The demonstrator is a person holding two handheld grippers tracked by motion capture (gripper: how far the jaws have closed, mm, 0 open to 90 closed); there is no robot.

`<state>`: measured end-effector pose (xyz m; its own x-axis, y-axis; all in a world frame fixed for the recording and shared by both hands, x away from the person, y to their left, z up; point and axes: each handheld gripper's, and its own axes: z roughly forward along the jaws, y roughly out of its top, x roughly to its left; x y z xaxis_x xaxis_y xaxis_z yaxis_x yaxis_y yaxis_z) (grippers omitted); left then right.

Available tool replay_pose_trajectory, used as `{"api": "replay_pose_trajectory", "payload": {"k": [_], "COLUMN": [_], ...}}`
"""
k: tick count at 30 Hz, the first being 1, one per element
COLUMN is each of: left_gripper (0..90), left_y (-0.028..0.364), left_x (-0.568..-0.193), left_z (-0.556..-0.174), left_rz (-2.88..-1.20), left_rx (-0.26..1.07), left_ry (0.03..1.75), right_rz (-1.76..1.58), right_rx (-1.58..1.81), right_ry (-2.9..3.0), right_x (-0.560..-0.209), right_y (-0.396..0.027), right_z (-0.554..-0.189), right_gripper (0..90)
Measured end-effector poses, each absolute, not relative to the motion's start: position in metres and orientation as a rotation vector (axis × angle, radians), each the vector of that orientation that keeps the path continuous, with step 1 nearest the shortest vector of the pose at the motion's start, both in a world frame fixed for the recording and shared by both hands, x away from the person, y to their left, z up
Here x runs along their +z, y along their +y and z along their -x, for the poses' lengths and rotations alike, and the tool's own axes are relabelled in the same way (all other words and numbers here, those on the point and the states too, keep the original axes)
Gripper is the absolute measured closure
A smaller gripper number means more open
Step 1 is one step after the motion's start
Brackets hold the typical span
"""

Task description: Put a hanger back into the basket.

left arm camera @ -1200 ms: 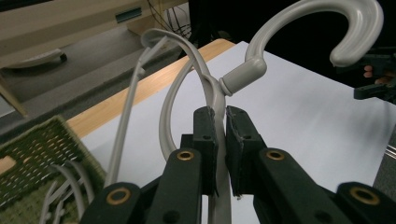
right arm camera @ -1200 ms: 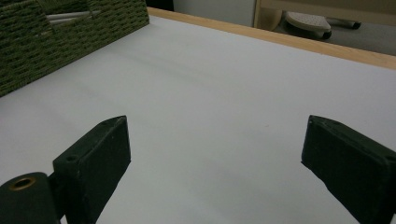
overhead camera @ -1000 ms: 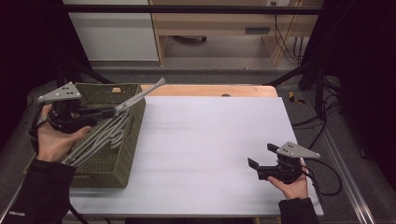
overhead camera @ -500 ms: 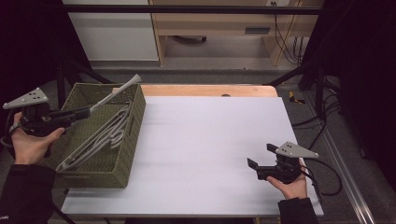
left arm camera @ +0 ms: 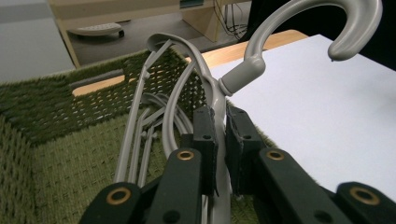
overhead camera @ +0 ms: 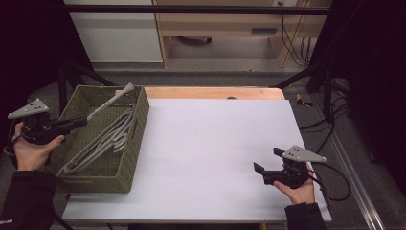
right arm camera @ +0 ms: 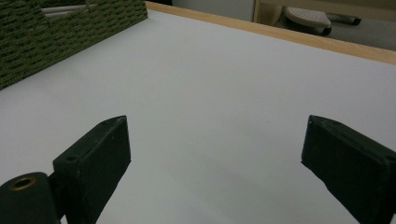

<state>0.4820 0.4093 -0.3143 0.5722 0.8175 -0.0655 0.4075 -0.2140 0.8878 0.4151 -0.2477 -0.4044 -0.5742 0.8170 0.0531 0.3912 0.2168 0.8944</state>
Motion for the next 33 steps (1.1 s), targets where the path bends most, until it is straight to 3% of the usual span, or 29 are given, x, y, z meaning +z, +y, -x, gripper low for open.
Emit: {"api": "replay_pose_trajectory", "payload": {"k": [12,33], "left_gripper": [83.0,82.3], "left_y": [0.407,0.404], "left_x": [-0.341,-0.378], "left_z": [-0.485,-0.501], "left_rz": [-1.862,-1.986], "left_rx": [0.570,0.470], "left_ry": [1.012,1.084], "right_rz": [-1.121,-1.118], "right_rx": [1.317,1.319], "right_ry": [2.065,2.067], "right_x": [-0.405,-0.405], "right_y": [-0.247,-0.246], "right_z": [-0.415,-0.415], "right_gripper": [8.6,8.5]}}
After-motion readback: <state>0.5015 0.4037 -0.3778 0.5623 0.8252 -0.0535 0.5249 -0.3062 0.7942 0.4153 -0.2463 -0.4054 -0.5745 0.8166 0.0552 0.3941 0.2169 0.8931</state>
